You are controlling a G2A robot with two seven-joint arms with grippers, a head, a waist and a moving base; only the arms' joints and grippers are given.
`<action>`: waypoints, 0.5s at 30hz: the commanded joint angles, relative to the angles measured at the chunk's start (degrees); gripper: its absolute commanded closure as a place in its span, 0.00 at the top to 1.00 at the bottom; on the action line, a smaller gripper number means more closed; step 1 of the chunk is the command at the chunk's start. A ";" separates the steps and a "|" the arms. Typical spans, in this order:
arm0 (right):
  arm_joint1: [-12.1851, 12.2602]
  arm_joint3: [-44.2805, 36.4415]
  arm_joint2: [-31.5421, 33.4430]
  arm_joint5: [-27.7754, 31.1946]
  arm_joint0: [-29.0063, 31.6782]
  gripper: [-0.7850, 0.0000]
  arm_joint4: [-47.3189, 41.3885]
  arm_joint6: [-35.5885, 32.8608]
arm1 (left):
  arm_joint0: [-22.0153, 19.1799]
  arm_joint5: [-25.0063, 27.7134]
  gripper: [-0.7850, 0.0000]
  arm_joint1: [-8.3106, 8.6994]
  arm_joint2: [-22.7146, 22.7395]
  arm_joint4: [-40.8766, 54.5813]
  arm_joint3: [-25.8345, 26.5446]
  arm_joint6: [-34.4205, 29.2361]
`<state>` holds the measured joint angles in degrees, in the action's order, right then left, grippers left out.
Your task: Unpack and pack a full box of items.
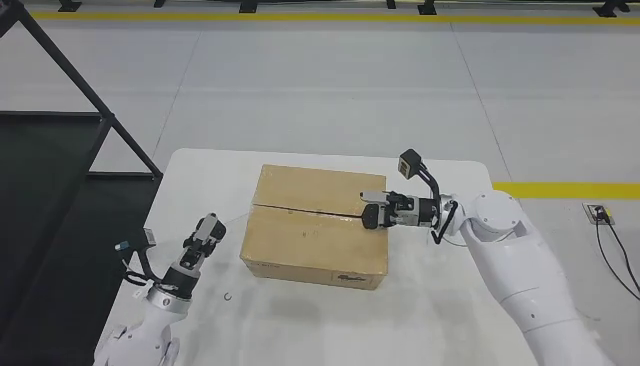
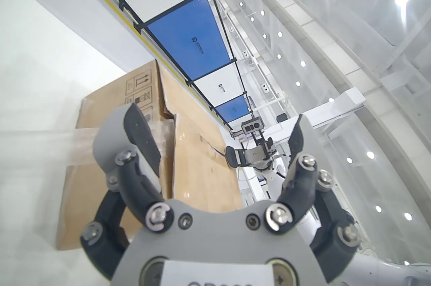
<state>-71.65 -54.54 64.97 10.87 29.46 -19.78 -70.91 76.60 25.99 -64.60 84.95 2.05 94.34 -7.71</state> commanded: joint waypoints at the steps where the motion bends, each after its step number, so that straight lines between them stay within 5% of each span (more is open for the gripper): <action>1: 0.00 0.00 0.00 0.00 0.00 1.00 0.00 0.00 | 0.00 0.00 1.00 0.00 0.00 -0.01 0.00 0.00; 15: 0.00 0.00 0.00 0.00 0.00 1.00 0.00 0.00 | 5.96 1.20 1.00 -0.57 0.45 10.43 -2.54 -1.32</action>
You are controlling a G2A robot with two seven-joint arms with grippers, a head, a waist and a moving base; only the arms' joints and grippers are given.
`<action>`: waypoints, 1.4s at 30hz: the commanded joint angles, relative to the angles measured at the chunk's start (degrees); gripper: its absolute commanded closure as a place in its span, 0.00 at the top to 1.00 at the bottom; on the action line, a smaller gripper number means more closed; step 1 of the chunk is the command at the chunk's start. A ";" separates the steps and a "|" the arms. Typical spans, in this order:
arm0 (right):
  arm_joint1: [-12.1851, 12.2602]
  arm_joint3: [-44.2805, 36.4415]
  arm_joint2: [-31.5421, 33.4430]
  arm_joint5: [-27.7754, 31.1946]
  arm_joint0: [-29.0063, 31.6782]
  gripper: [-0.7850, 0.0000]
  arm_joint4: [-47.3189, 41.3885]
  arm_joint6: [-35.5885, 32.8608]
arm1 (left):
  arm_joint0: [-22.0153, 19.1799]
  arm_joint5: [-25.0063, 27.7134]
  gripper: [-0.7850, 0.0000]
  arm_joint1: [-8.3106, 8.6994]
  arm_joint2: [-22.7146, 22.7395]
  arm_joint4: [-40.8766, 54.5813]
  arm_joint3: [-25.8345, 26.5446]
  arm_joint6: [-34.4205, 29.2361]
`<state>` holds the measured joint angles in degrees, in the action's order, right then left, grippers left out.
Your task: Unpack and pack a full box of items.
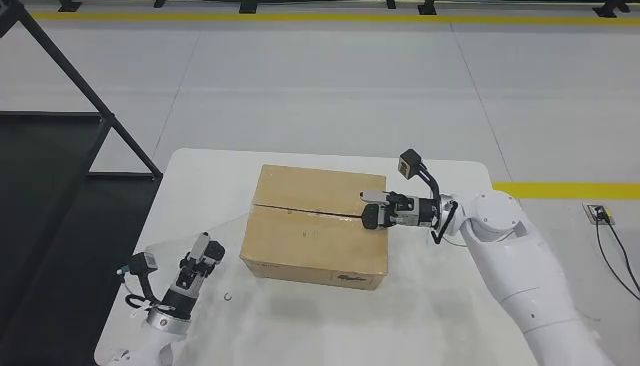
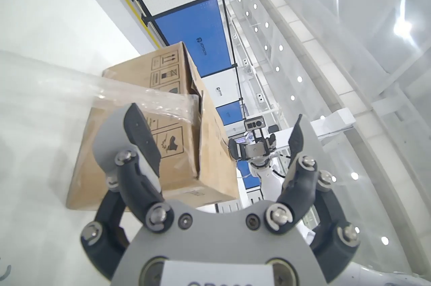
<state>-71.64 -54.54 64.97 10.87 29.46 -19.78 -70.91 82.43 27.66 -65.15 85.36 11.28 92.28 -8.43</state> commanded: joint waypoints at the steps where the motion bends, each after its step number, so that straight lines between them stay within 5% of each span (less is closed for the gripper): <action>1: 0.00 0.00 0.00 0.00 0.00 1.00 0.00 0.00 | 0.03 -1.24 1.00 0.00 0.18 1.14 -1.15 -1.14; 15: 0.00 0.00 0.00 0.00 0.00 1.00 0.00 0.00 | -9.64 -11.72 1.00 -1.60 -4.53 5.96 -10.02 -0.26; 25: 0.00 0.00 0.00 0.00 0.00 1.00 0.00 0.00 | -14.21 -12.12 1.00 -2.99 -5.54 15.37 -13.65 0.24; 42: 0.00 0.00 0.00 0.00 0.00 1.00 0.00 0.00 | -11.77 -10.82 1.00 -3.55 -1.36 17.25 -4.65 3.81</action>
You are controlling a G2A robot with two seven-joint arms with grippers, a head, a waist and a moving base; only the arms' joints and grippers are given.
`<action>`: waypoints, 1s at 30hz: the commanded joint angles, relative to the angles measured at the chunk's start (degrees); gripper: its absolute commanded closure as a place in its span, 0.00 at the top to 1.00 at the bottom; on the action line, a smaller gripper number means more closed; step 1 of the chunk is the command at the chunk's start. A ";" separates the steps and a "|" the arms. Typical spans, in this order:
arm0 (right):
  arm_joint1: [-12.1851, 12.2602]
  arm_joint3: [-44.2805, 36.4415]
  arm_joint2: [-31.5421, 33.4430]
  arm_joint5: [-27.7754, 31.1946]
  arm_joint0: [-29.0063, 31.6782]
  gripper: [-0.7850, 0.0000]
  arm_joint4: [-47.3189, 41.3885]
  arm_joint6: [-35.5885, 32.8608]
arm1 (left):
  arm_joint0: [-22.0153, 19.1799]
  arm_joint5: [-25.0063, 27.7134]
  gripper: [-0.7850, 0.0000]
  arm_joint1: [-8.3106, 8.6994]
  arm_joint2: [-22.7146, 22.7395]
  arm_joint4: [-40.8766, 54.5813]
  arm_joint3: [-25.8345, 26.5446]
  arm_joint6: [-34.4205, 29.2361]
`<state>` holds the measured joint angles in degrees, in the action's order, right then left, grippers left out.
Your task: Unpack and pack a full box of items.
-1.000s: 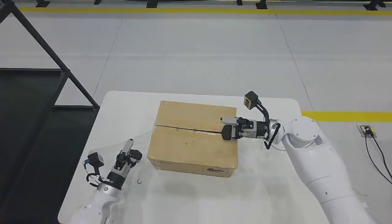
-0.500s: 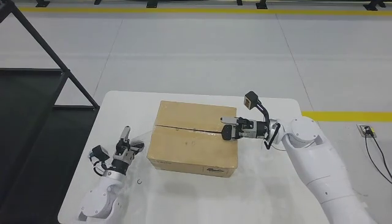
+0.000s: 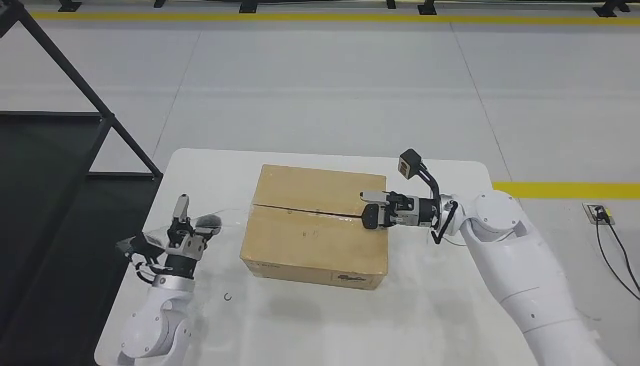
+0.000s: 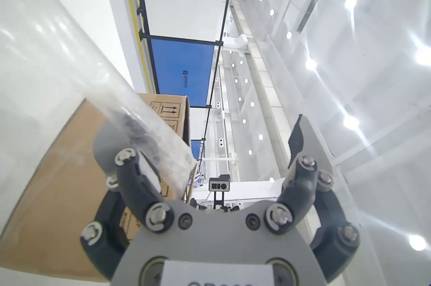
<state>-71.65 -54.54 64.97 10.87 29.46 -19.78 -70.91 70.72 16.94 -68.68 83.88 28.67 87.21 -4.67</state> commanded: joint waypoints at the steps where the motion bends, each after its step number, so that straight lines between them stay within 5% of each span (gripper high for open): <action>1: 0.00 0.00 0.00 0.00 0.00 1.00 0.00 0.00 | -0.16 -0.30 1.00 -0.05 0.25 -0.34 0.71 0.15; 18: 0.00 0.00 0.00 0.00 0.00 1.00 0.00 0.00 | -4.65 -2.29 1.00 -0.60 2.09 -1.01 0.39 0.32; 30: 0.00 0.00 0.00 0.00 0.00 1.00 0.00 0.00 | -10.02 -5.66 1.00 -0.98 2.14 0.58 -4.36 -2.41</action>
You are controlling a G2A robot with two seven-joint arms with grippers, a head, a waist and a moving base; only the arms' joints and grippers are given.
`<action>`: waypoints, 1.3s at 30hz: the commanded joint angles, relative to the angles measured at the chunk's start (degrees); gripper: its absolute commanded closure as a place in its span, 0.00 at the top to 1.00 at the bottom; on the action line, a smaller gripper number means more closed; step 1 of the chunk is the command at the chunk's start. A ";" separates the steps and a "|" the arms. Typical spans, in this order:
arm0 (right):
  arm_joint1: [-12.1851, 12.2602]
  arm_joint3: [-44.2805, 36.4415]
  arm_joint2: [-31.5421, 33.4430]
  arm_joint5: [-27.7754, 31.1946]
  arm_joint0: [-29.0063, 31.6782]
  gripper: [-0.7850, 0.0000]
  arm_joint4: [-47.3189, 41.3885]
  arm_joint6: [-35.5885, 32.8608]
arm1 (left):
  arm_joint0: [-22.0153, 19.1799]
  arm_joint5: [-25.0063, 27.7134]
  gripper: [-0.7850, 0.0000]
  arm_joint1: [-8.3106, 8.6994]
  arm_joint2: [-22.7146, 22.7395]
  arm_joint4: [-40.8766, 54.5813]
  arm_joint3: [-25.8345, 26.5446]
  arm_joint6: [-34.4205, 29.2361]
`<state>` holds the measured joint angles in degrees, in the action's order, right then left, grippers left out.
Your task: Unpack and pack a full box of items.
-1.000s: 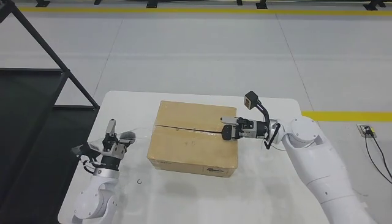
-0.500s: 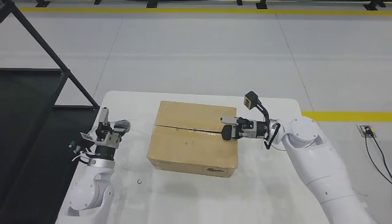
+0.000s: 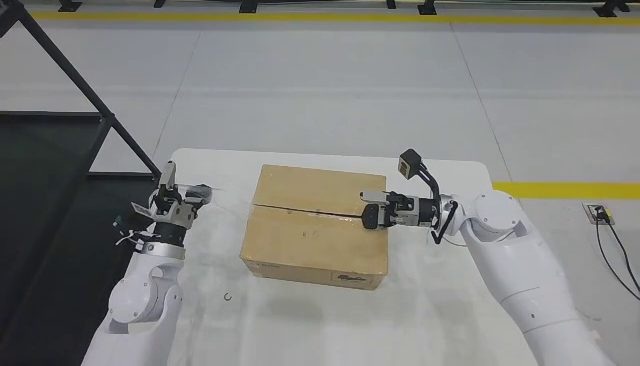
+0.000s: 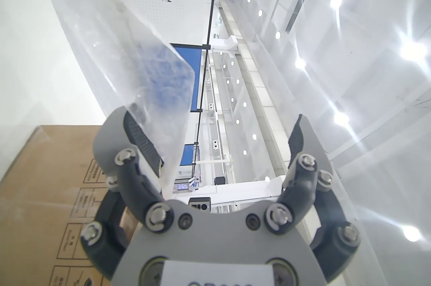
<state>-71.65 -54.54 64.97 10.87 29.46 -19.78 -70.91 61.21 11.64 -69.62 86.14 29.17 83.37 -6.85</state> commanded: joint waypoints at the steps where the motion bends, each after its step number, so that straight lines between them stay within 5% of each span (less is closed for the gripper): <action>1: 0.00 0.00 0.00 0.00 0.00 1.00 0.00 0.00 | -1.09 -0.73 1.00 -0.07 -0.16 0.25 -1.09 -0.45; 10: 0.00 0.00 0.00 0.00 0.00 1.00 0.00 0.00 | -4.64 -5.04 1.00 -0.31 -1.09 0.90 -5.32 -3.15; 27: 0.00 0.00 0.00 0.00 0.00 1.00 0.00 0.00 | 3.35 -8.30 1.00 -0.25 -1.19 -1.17 -2.61 -6.36; 39: 0.00 0.00 0.00 0.00 0.00 1.00 0.00 0.00 | 0.85 -7.44 1.00 -0.83 -2.40 -0.49 -5.98 -6.12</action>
<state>-71.65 -54.54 64.97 10.87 29.46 -19.78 -70.91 62.49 4.31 -70.43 83.74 28.67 77.65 -12.80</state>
